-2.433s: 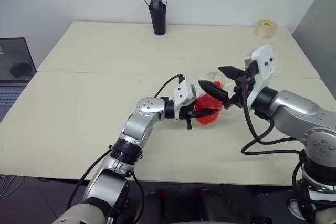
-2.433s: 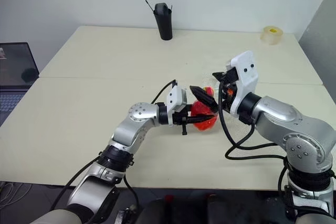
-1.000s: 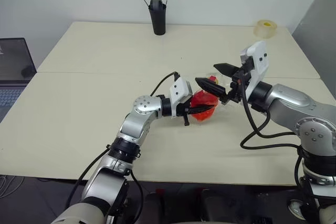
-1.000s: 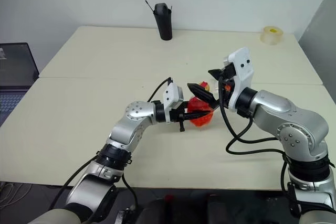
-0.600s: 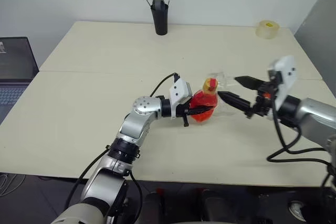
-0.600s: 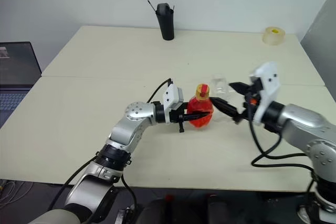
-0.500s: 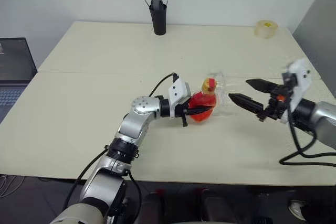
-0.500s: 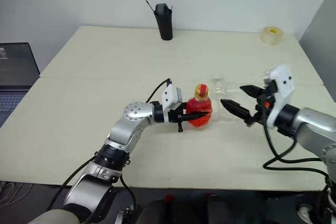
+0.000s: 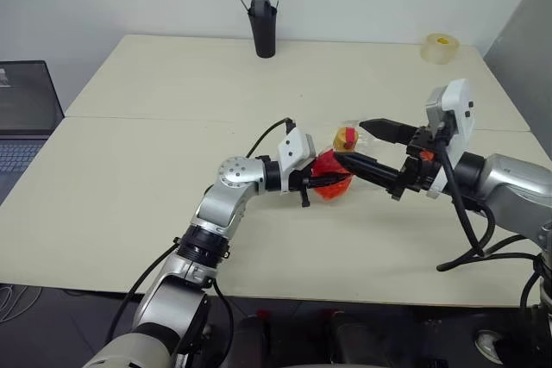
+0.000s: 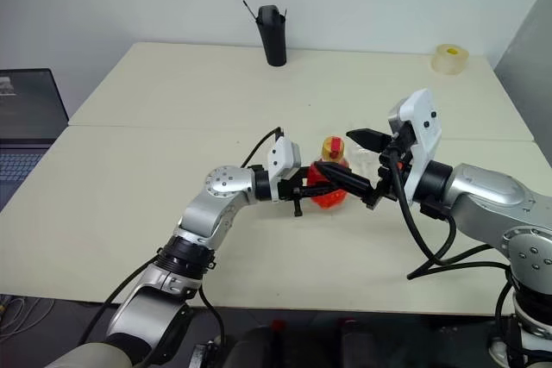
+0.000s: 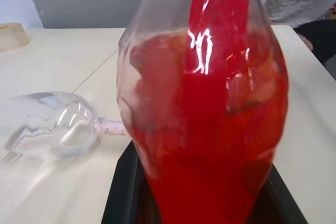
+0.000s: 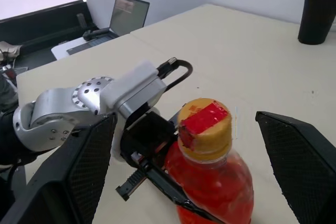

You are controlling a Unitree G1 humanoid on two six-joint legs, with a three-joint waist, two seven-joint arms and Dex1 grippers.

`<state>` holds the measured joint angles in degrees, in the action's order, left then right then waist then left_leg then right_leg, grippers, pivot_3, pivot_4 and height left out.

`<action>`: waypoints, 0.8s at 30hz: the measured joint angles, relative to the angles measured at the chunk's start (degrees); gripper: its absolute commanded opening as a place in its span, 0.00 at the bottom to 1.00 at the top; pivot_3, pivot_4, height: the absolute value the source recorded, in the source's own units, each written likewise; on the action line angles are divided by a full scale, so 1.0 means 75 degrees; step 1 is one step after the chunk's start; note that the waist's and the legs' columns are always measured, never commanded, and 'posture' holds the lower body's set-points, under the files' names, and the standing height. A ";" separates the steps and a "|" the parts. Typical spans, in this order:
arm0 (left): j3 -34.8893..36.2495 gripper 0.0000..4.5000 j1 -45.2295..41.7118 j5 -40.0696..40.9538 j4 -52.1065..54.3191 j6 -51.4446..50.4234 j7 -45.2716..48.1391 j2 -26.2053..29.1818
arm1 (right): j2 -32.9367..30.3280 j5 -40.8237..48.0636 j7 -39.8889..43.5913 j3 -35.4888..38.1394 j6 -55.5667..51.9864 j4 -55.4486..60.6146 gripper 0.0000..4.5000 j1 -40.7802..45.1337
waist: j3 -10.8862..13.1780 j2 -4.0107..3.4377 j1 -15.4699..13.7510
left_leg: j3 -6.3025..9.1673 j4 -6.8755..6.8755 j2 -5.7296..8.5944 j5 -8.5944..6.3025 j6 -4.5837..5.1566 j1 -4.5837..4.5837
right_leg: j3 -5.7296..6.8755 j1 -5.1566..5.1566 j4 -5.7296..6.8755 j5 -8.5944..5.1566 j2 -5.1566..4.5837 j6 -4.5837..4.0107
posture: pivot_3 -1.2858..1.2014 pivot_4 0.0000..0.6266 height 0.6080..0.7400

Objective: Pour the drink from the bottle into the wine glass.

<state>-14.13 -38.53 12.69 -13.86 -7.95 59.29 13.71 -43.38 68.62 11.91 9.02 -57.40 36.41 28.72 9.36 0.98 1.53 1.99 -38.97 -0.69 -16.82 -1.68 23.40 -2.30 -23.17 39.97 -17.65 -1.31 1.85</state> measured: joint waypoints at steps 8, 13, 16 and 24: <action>-0.0003 0.19 0.0003 0.0000 0.0005 -0.0001 -0.0012 -0.0032 | 0.0287 -0.0161 -0.0313 -0.0216 -0.0034 -0.0372 0.96 0.0166 | 0.0000 0.0000 0.0005 | 0.0002 0.0000 -0.0001 -0.0001 0.0001 0.0000 | 0.0000 -0.0001 0.0002 0.0000 0.0002 0.0000 | 0.52 0.24 1.00; -0.0003 0.19 0.0021 0.0000 0.0020 -0.0003 -0.0015 -0.0020 | 0.0520 -0.0233 -0.0416 -0.0348 -0.0047 -0.0385 0.64 0.0166 | 0.0000 0.0000 0.0007 | 0.0003 0.0000 -0.0001 -0.0001 0.0001 0.0000 | 0.0001 -0.0001 0.0003 0.0000 0.0002 0.0000 | 0.52 0.24 1.00; -0.0003 0.19 0.0063 0.0000 0.0021 -0.0013 -0.0019 0.0000 | 0.0586 -0.0271 -0.0448 -0.0351 -0.0048 -0.0386 0.43 0.0166 | 0.0000 0.0000 0.0008 | 0.0005 0.0000 -0.0001 -0.0001 0.0001 0.0000 | 0.0003 -0.0001 0.0003 0.0000 0.0002 0.0000 | 0.52 0.24 1.00; -0.0006 0.19 0.0069 -0.0001 0.0042 -0.0025 -0.0021 0.0005 | 0.0592 -0.0270 -0.0311 -0.0345 -0.0049 -0.0382 0.27 0.0166 | 0.0000 0.0000 0.0008 | 0.0005 0.0000 0.0000 -0.0001 0.0001 0.0000 | 0.0003 -0.0001 0.0003 0.0000 0.0002 0.0000 | 0.52 0.24 1.00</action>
<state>-14.17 -38.02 12.68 -13.54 -8.14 59.13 13.75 -38.94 66.59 9.57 6.43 -57.77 33.55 29.97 9.36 0.98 1.59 2.02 -38.97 -0.70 -16.82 -1.67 23.40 -2.28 -23.17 39.99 -17.65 -1.30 1.85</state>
